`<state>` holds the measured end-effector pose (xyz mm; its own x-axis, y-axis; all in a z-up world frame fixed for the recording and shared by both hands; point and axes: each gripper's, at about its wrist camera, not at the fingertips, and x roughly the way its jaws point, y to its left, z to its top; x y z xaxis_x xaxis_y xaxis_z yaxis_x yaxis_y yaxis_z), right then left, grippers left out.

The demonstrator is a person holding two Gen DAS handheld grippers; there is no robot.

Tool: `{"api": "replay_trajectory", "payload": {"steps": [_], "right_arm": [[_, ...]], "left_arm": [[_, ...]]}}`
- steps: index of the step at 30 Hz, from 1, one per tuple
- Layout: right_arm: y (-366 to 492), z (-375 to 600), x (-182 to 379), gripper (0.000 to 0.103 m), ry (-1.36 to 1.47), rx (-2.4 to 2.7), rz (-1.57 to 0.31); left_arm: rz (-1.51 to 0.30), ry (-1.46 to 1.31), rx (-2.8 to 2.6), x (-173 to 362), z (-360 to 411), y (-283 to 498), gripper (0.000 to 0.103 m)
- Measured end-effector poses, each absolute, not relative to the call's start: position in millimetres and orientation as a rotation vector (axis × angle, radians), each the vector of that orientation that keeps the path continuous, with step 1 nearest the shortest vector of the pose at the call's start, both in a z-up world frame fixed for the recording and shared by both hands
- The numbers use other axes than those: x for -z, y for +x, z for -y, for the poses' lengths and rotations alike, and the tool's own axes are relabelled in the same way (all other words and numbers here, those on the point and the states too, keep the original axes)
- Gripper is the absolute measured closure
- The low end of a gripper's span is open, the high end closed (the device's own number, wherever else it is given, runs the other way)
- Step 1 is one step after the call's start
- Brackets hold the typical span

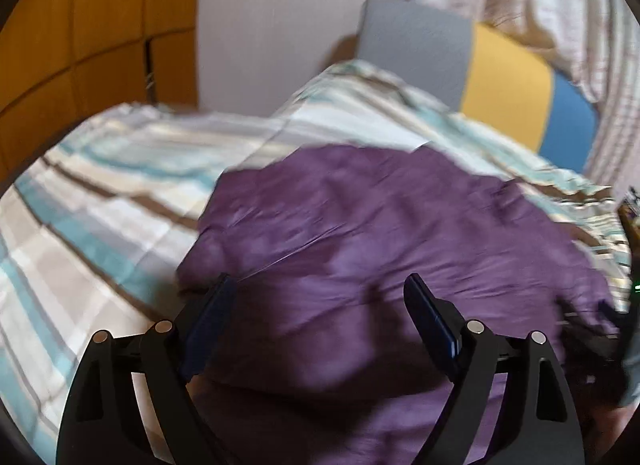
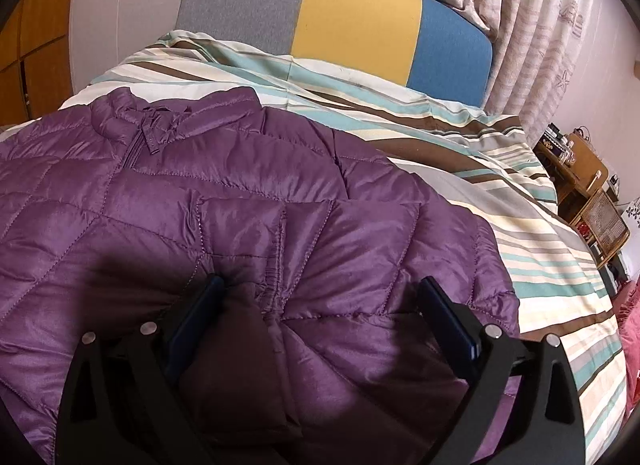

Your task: Fold large clothes

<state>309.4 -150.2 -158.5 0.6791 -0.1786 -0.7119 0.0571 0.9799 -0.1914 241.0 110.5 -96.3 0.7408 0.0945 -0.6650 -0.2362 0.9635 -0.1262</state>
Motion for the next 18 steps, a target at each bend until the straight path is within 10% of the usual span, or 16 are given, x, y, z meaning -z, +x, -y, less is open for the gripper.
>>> {"api": "replay_trajectory", "payload": {"steps": [18], "right_arm": [[308,150,157,0.005,-0.149,0.127,-0.815]], "left_arm": [[-0.839,-0.122,-0.224,145,-118,322,0.019]]}}
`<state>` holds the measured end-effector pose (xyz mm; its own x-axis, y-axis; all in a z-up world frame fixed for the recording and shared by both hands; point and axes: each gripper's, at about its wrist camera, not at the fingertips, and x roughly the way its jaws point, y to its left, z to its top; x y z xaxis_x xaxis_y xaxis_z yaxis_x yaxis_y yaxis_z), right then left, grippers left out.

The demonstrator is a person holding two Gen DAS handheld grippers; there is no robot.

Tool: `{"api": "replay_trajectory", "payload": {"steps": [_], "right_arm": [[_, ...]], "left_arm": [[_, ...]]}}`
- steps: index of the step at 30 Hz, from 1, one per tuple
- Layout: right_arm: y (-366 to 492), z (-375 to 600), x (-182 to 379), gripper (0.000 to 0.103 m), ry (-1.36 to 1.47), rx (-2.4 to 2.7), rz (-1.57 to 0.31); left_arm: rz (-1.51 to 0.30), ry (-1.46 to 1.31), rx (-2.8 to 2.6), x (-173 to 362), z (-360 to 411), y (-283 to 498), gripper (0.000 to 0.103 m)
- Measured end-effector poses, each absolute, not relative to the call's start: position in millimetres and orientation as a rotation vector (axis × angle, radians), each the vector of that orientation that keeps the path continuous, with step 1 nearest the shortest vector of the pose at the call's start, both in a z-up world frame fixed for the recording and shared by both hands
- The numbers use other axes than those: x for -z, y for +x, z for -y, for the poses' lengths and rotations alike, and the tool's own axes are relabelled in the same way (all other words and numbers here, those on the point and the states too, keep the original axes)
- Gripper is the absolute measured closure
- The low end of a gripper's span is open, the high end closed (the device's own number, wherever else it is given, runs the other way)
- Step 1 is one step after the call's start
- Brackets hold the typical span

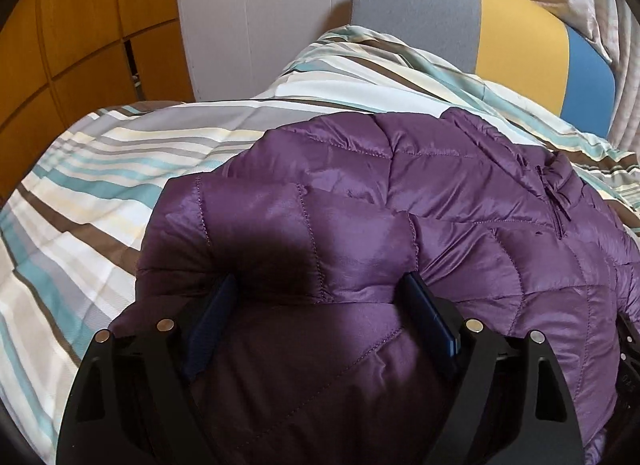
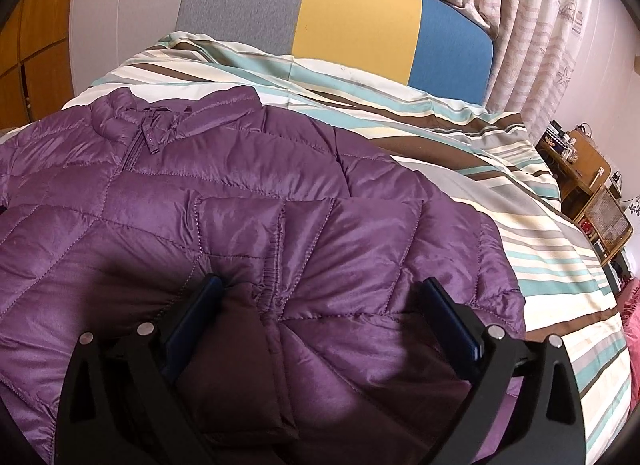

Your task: Fold large clothes

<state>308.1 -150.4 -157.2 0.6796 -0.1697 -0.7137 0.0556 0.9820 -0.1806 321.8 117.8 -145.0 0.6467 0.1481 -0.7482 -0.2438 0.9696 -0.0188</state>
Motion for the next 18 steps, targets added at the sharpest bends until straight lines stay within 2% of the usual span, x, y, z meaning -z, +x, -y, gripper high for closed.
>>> {"api": "replay_trajectory", "payload": {"steps": [3,6,12,18], "right_arm": [[309,150,157,0.005,-0.150,0.129,-0.814],[309,150,158,0.005,-0.147,0.128,-0.816],[308,150,157,0.005,-0.147,0.129,-0.815],[308,150,157,0.005,-0.149,0.129,-0.814]], "left_arm": [[-0.829,-0.146,-0.205,143,-117,319,0.018],[-0.821,-0.147,-0.198,135,-119,307,0.006],[-0.774,-0.180,-0.276,127,-139,272,0.006],[-0.861,-0.285,-0.280,152,-162,281,0.003]]}}
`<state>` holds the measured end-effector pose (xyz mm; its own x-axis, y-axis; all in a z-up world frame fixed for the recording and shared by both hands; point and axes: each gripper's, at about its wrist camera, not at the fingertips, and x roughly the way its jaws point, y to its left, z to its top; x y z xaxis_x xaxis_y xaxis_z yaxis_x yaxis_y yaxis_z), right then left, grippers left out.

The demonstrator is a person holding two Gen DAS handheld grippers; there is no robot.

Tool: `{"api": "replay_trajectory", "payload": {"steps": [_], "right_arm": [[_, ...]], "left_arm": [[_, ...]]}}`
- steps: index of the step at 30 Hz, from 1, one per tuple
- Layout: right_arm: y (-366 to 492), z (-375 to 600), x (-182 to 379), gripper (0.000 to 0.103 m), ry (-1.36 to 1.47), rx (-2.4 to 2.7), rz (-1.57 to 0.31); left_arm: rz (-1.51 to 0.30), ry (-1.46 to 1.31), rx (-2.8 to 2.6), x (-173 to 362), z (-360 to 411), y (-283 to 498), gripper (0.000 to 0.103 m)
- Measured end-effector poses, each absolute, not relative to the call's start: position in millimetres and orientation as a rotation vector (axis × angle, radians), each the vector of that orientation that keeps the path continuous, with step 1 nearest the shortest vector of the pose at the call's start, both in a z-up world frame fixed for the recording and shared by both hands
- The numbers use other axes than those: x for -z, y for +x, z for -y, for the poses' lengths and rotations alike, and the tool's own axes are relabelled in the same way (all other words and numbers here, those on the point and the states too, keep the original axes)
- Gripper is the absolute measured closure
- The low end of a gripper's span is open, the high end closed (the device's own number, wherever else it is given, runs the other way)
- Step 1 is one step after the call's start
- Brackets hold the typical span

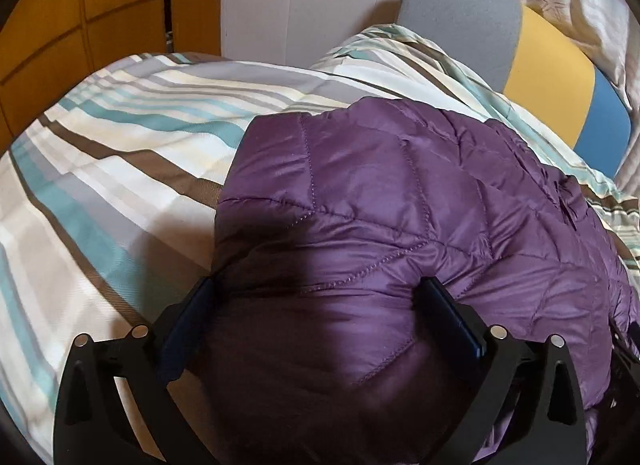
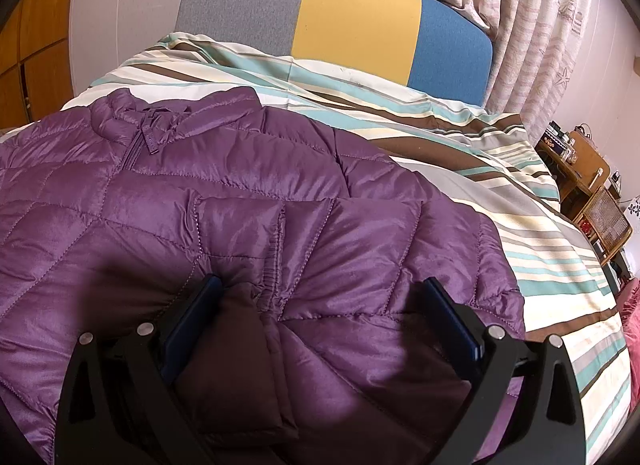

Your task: Fold large clothes

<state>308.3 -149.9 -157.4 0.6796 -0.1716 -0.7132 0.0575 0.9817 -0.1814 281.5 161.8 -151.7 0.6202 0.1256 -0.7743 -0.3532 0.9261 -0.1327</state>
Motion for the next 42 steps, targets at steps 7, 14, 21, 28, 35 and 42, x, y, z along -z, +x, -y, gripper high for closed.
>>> {"api": "replay_trajectory", "payload": {"steps": [7,14,21,28,35,42], "right_arm": [[308,150,157,0.005,-0.147,0.128,-0.813],[308,150,157,0.005,-0.147,0.128,-0.814],[308,150,157,0.005,-0.147,0.129,-0.814],[308,150,157,0.005,-0.146,0.129,-0.814],[311,156,155,0.003,-0.105,0.100,-0.838],[283,170,122,0.003,-0.070,-0.018,-0.828]], "left_arm": [[-0.855,-0.262,-0.291,153,-160,280,0.003],[-0.854,-0.258,-0.294,153,-160,280,0.003],[-0.853,-0.255,-0.295,152,-159,279,0.003],[-0.853,-0.255,-0.296,152,-158,279,0.003],[-0.852,-0.250,-0.306,143,-158,272,0.003],[-0.855,-0.183,-0.271,121,-150,234,0.003]]}}
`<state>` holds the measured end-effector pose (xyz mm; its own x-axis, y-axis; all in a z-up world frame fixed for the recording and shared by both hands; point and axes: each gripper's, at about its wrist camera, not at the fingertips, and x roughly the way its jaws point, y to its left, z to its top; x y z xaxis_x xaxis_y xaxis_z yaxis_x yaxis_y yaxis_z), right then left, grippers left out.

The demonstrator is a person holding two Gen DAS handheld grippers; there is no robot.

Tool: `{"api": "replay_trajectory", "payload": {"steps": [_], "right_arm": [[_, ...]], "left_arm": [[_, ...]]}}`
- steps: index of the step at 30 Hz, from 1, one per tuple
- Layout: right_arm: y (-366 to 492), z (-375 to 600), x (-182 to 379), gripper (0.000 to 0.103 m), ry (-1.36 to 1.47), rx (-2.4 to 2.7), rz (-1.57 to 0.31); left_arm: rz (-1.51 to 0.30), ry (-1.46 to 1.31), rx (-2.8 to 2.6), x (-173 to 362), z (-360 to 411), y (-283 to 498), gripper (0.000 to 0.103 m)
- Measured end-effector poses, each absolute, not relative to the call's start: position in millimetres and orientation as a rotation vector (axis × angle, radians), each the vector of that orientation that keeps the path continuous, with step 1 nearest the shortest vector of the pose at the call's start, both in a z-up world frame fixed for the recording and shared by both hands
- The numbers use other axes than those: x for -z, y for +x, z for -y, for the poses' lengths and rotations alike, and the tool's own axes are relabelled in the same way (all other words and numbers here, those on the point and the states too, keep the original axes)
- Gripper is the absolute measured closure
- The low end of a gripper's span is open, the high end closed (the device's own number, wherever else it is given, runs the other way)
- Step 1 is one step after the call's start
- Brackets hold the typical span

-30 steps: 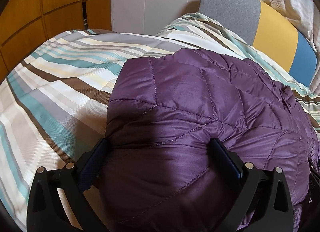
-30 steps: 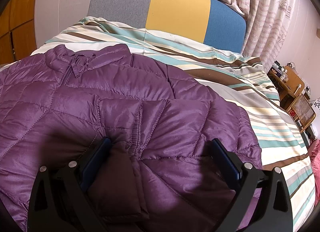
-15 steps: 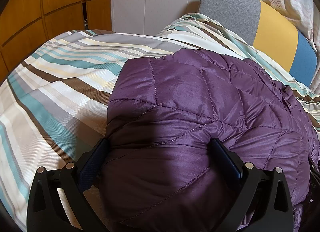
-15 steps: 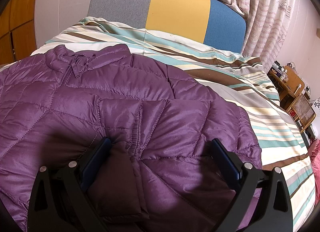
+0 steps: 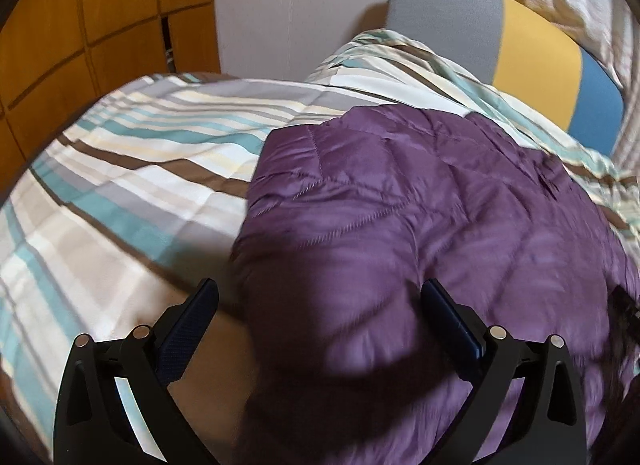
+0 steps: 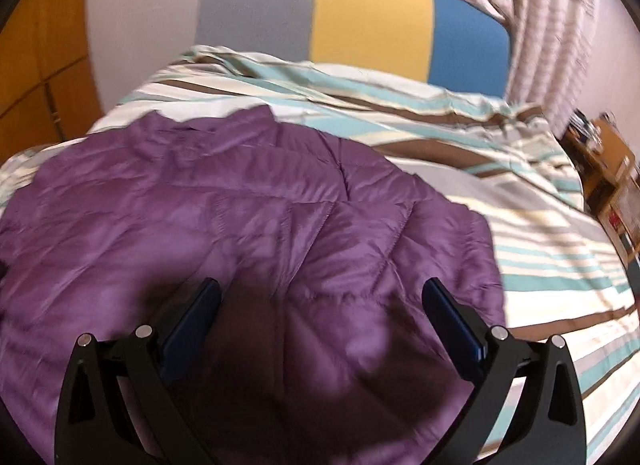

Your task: Fold large clothes

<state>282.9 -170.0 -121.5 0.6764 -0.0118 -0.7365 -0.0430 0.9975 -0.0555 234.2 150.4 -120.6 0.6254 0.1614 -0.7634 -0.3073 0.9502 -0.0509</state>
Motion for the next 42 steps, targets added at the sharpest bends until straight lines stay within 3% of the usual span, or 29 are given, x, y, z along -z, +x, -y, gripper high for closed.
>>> {"api": "replay_trajectory", "payload": {"steps": [15,22,24,33,35,37,39,42], "right_arm": [[127,222,105,0.004,-0.004,-0.153,-0.897],[56,260,117,0.024,0.053,-0.182,-0.958],[44,267,120,0.026,0.078,-0.193,-0.981],[-2,280,142,0.030,0.135,-0.264,-1.092],[-6,280,144,0.045,0.175,-0.272,-1.090],[-6,274,142,0.074,0.176,-0.324,-1.090],[-3,269,139,0.089,0.189,-0.374,-1.094],[7,273,127,0.094,0.293,-0.427,-1.060]], "left_arm": [[-0.868,-0.088,-0.176,123,-130,118,0.003],[-0.857,-0.166,-0.118,134,-150,49,0.003],[-0.852,-0.186,-0.118,137,-155,33,0.004],[-0.849,-0.223,0.028,143,-148,-22,0.029],[-0.861,-0.182,0.040,144,-138,-24,0.040],[-0.872,-0.136,0.055,144,-126,-25,0.067],[-0.887,-0.150,0.094,139,-122,-23,0.086],[-0.859,-0.226,0.134,125,-127,-19,0.091]]}}
